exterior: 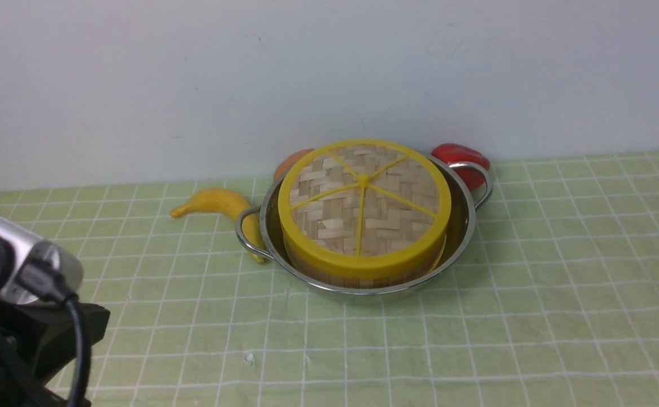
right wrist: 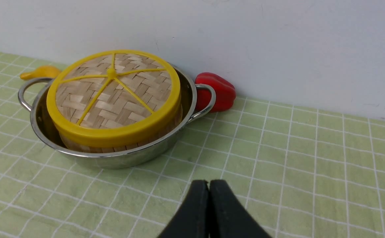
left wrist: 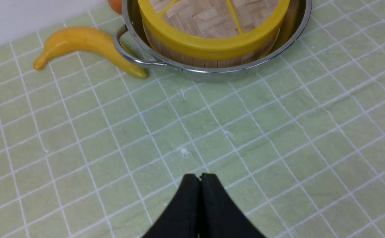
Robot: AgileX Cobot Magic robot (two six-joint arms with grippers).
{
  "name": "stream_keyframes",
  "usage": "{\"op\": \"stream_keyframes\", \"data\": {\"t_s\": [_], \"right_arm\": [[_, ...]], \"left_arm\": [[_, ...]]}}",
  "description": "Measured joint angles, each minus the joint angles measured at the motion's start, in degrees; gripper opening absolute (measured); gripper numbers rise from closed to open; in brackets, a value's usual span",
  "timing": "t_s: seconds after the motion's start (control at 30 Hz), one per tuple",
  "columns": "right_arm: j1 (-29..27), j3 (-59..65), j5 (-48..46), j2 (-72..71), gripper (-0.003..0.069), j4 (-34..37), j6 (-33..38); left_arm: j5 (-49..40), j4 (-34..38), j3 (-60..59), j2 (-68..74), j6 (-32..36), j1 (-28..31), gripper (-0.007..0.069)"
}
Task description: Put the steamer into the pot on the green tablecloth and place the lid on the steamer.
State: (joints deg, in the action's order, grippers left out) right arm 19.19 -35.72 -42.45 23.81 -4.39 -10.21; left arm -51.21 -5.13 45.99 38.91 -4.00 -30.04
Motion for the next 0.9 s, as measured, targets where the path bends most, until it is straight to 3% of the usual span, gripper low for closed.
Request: {"op": "stream_keyframes", "data": {"t_s": [0.63, 0.73, 0.9], "right_arm": [[0.0, 0.0, 0.1, 0.0, 0.0062, 0.5, 0.0], [0.0, 0.0, 0.1, 0.0, 0.0069, 0.9, 0.0], [0.0, 0.0, 0.1, 0.0, 0.0081, 1.2, 0.0]], "left_arm": [[0.9, -1.2, -0.8, -1.5, 1.0, 0.5, 0.0012], [3.8, -2.2, -3.1, -4.6, 1.2, 4.9, 0.0012], [15.6, -4.5, -14.1, -14.1, 1.1, 17.6, 0.0022]]}}
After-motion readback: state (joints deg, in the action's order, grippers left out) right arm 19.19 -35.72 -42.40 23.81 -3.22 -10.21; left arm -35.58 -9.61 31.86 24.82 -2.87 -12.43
